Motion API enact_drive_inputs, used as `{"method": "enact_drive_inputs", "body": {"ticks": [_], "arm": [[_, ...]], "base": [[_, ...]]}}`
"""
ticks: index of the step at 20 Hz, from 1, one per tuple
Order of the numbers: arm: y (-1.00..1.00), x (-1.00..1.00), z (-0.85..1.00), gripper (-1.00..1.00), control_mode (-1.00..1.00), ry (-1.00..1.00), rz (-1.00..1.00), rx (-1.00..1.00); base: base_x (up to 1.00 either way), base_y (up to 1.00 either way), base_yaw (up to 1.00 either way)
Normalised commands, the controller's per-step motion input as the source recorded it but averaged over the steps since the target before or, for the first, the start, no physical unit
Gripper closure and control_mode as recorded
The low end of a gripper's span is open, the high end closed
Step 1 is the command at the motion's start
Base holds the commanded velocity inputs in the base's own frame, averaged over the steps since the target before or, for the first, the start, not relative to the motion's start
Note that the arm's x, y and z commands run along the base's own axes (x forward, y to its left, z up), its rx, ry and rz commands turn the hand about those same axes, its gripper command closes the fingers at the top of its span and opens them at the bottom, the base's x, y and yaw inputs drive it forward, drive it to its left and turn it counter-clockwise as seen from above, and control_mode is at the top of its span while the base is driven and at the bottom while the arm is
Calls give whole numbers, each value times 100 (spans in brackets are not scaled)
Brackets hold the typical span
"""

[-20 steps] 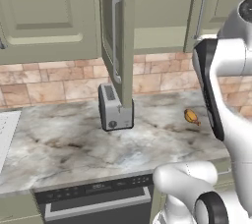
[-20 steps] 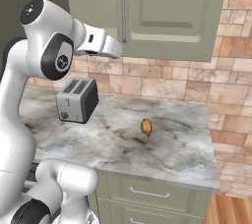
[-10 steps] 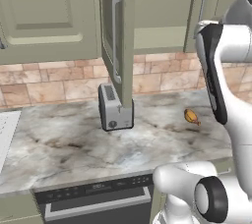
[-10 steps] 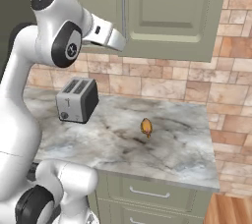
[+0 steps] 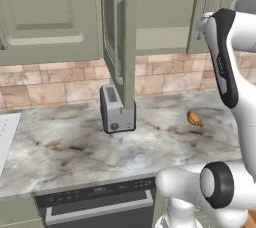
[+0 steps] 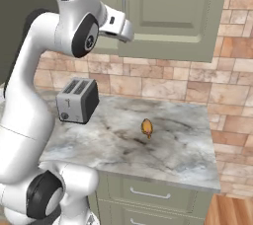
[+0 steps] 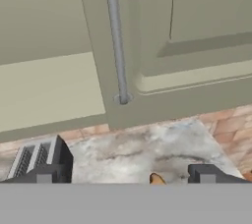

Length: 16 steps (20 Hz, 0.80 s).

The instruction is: Retrieve the tupperware from the cabinet, then place the raw meat into the tupperware to avoid contamination.

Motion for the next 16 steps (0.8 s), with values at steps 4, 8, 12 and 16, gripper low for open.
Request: {"method": "enact_drive_inputs", "body": {"ticks": [4, 8, 12, 16], "arm": [[0, 53, 0, -100, -100, 0, 15, 0], [-5, 53, 0, -100, -100, 0, 12, 0], [-9, 49, 0, -100, -100, 0, 4, 0], [-5, 42, 0, -100, -100, -1, 1, 0]], "base": [[0, 0, 0], [0, 0, 0], [0, 0, 0], [0, 0, 0]]}}
